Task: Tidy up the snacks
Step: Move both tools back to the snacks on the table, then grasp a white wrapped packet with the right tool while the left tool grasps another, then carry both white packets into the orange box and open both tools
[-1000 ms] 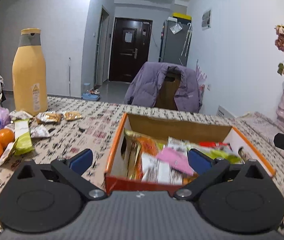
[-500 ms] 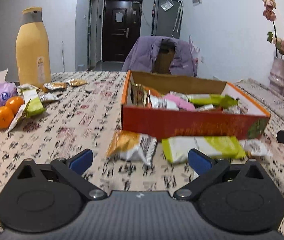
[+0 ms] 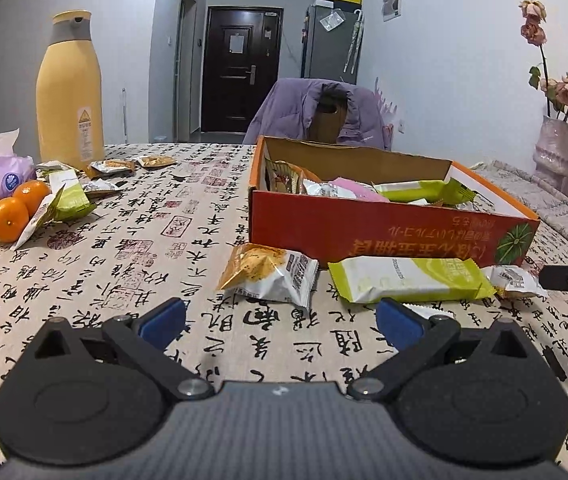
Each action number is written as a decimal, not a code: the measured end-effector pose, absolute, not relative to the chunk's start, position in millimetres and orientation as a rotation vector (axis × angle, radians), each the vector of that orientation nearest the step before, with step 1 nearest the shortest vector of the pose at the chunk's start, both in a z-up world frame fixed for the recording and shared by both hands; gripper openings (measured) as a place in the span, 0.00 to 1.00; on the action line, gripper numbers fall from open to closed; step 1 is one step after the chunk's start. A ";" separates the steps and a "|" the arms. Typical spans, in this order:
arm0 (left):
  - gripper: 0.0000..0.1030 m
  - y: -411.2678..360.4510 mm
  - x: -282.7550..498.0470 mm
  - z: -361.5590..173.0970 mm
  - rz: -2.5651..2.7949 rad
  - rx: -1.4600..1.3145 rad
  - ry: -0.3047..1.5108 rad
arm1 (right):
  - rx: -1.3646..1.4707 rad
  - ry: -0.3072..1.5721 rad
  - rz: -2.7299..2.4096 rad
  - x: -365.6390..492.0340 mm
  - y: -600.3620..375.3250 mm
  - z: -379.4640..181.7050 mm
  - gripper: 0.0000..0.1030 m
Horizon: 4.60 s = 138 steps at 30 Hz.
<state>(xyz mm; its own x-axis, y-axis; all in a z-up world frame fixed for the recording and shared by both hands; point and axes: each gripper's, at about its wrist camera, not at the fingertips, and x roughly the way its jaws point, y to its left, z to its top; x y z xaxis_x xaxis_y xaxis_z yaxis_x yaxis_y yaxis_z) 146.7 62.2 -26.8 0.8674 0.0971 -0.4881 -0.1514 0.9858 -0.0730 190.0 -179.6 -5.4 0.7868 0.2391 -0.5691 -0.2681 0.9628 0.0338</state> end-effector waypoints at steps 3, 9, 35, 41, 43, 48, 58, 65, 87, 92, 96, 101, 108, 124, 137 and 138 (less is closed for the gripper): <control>1.00 64.0 145.8 -26.4 0.132 -0.121 0.499 | -0.032 0.657 0.273 207.3 -175.8 -6.6 1.00; 1.00 63.4 145.3 -26.2 0.130 -0.119 0.495 | -0.010 0.750 0.239 236.6 -167.8 -19.6 0.83; 1.00 63.8 146.9 -28.4 0.137 -0.119 0.512 | -0.023 0.496 0.270 183.9 -174.9 -15.5 0.38; 1.00 60.3 150.0 -29.5 0.143 -0.094 0.530 | -0.036 0.415 0.295 168.2 -173.5 -11.9 0.38; 1.00 57.3 151.5 -28.9 0.151 -0.073 0.540 | -0.032 0.402 0.300 166.0 -172.7 -12.4 0.38; 1.00 45.1 151.5 -19.1 0.126 -0.051 0.544 | -0.020 0.388 0.310 163.1 -173.6 -15.2 0.38; 1.00 -8.6 175.6 -21.3 0.067 -0.001 0.628 | -0.002 0.387 0.317 161.0 -176.2 -19.2 0.38; 0.95 -33.4 188.1 -31.5 0.087 0.024 0.674 | 0.006 0.375 0.320 160.0 -177.3 -19.1 0.38; 0.46 -47.6 192.5 -40.5 0.040 -0.024 0.711 | 0.017 0.374 0.333 158.7 -178.0 -19.8 0.39; 0.42 -46.4 188.4 -38.8 0.032 -0.031 0.697 | 0.014 0.373 0.332 157.9 -177.5 -19.9 0.39; 0.42 -44.6 181.7 -34.9 0.038 -0.029 0.673 | 0.011 0.370 0.333 157.5 -177.3 -19.9 0.39; 0.41 -40.5 171.9 -26.0 0.046 -0.030 0.636 | 0.004 0.362 0.334 155.6 -175.9 -19.8 0.39; 0.41 -28.7 155.9 -9.1 0.056 -0.051 0.581 | -0.016 0.331 0.350 149.7 -172.8 -15.1 0.39; 0.41 -1.6 162.1 44.6 0.083 -0.089 0.428 | -0.034 0.261 0.358 161.6 -155.7 30.3 0.39; 0.41 23.8 222.2 58.1 0.116 -0.138 0.396 | -0.013 0.269 0.346 224.4 -131.5 44.6 0.39; 0.41 25.7 226.8 58.6 0.116 -0.143 0.394 | -0.010 0.270 0.344 229.3 -130.2 45.0 0.39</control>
<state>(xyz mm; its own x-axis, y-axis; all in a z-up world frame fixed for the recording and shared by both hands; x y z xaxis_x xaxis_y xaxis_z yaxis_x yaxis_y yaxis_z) 226.8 25.7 58.6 0.9167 0.0850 -0.3903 -0.1406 0.9832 -0.1162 229.3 -130.2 45.0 0.9057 0.3321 -0.2634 -0.3348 0.9416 0.0360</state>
